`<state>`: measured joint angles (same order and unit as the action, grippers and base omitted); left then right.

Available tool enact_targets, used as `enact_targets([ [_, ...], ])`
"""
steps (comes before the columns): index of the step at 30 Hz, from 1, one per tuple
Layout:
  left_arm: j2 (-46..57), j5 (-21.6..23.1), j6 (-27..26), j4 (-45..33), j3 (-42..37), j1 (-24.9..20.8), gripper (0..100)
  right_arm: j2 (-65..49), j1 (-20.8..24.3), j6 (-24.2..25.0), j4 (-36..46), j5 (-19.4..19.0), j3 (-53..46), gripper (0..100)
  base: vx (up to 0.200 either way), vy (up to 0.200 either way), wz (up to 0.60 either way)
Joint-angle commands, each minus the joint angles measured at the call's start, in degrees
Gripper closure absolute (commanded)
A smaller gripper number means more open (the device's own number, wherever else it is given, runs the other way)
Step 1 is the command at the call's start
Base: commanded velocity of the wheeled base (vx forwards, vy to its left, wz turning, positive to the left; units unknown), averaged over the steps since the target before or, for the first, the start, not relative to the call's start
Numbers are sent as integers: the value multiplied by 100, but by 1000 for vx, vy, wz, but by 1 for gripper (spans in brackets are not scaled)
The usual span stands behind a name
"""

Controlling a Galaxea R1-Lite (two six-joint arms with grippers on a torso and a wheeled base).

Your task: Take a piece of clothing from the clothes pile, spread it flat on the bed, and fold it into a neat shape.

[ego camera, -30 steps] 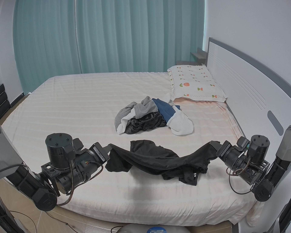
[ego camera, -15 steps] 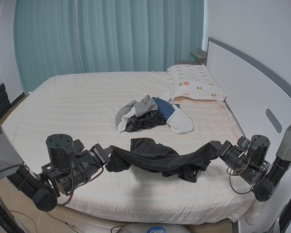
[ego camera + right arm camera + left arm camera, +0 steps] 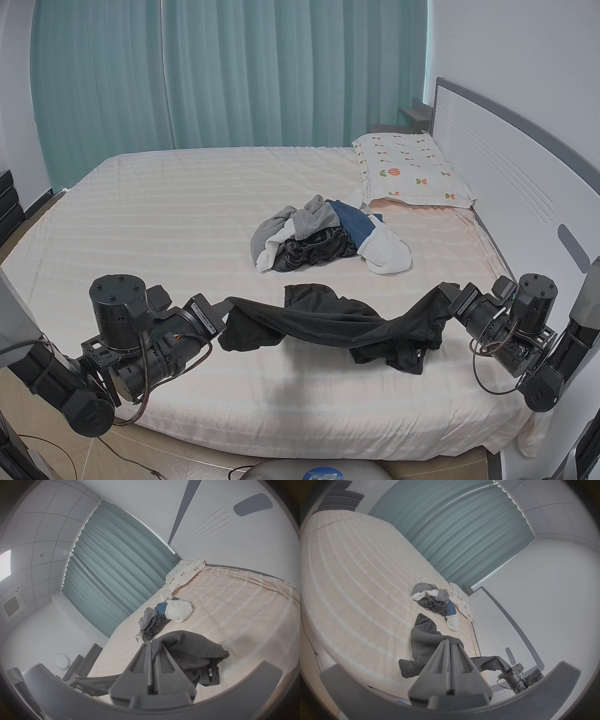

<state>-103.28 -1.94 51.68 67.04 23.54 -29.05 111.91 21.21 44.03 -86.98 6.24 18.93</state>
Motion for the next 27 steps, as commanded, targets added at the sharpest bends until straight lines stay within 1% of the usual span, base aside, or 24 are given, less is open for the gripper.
enact_targets([
  [1, 177, -8, 0, -15, -25, -13, 100, 15, 15, 0, -3, 61, 67, 100, 0, 200, 0],
  [5, 229, -35, -44, -6, -34, -13, 100, -2, 23, 0, -3, 140, 128, 100, 0, 200, 0],
  [6, 247, -43, -44, -6, -34, -13, 100, -2, 23, -9, -3, 228, 181, 100, 0, 200, 0],
  [11, 291, -52, -44, -24, -60, -74, 100, -2, 41, -9, -30, 404, 260, 100, 0, 200, 0],
  [16, 317, -52, -70, -24, -78, -92, 100, 33, 32, -26, -223, 413, 269, 100, 0, 200, 0],
  [23, 361, -61, -96, -33, -78, -92, 100, 59, 41, -44, -232, 422, 304, 100, 0, 200, 0],
  [27, 370, -61, -298, 11, -157, -101, 100, 41, 41, -61, -240, 422, 304, 100, 0, 200, 0],
])
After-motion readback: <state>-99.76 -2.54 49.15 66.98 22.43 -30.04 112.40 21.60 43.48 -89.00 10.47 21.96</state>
